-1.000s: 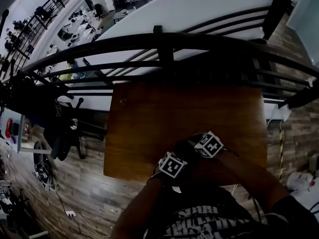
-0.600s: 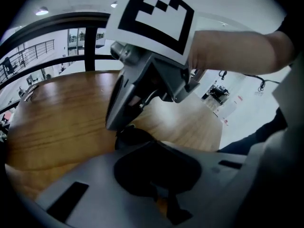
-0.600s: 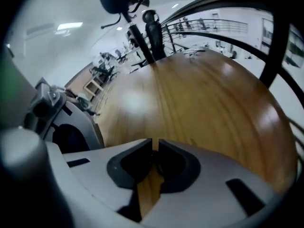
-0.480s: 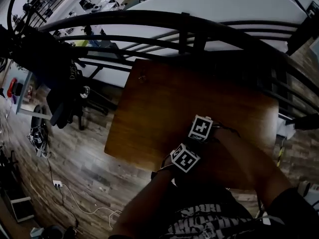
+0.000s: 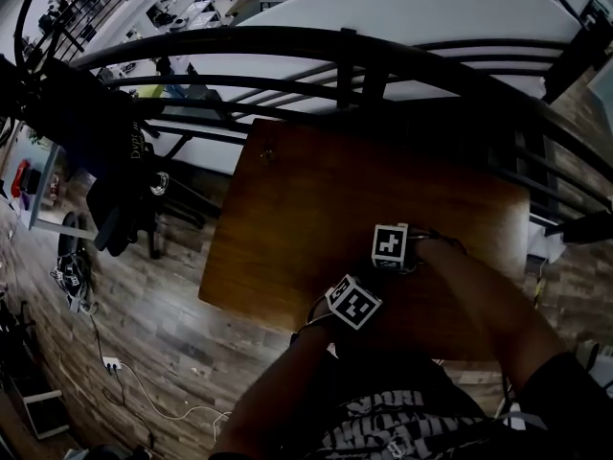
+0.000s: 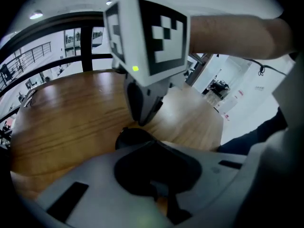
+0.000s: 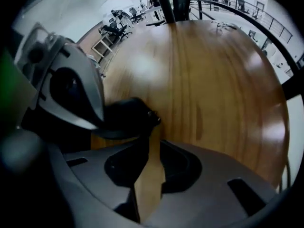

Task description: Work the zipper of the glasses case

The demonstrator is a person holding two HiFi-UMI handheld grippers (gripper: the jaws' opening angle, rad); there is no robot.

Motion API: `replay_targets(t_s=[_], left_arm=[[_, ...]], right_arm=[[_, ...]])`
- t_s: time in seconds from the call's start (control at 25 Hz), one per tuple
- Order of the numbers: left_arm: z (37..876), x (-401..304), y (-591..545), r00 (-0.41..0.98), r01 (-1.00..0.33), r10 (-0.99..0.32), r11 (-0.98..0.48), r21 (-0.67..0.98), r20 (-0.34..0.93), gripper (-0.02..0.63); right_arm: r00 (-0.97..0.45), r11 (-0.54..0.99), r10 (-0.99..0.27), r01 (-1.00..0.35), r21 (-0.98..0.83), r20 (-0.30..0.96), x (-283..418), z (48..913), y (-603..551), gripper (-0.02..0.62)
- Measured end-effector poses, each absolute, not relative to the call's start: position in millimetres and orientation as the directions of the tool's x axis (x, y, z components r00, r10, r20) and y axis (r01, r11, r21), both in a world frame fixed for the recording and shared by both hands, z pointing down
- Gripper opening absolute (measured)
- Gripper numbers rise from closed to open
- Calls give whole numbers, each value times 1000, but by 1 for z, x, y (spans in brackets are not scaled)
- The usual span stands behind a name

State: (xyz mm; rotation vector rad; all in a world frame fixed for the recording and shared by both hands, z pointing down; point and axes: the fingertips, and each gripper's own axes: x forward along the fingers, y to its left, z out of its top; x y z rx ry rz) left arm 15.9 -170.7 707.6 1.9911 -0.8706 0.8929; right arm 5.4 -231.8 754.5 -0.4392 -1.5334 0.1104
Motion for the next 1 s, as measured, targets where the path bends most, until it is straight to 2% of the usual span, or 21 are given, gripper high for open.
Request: replay_targets(t_s=[0.04,0.12,0.24,0.32,0.48,0.56,0.64,0.8,0.88,1.0], left_arm=[[708,16,-171,520,-804,-260,-472,363,813,5],[707,17,-171,522,-800,-251,-476,366,815,5],[707,22,-171,520,-793,-234,-489,362,822,5],[707,20,-171,515,-792,-232,-497,355,825,5],[707,19,-170,513,-796,-238,-490,354,825,5],[708,19,-171,512,-800,-238,-481,358,825,5],[707,21,-171,511,-804,-239,-472,361,826,5],[707,21,-173,510,-812,-247,-453,367,824,5],[707,20,-173,507,-817,-250,-445,368,825,5],[709,18,-174,504,-818,-249,-445,364,827,5]], right_arm=[[20,908,373,198,-369,928,11,750,-228,66],[-125,905,394,224,-361,911,7,737,-227,66],[-296,934,269,311,-173,917,0,721,-249,66],[-358,942,194,327,-71,913,-13,714,-263,66],[-421,951,185,303,-55,888,-53,711,-264,66],[-385,925,202,378,-45,901,-66,721,-256,66],[-320,874,269,478,-90,908,-71,730,-242,66],[-124,737,385,638,-224,914,-66,740,-219,66],[-33,697,399,661,-280,916,-55,744,-220,32],[82,684,445,612,-397,892,-24,744,-224,25]])
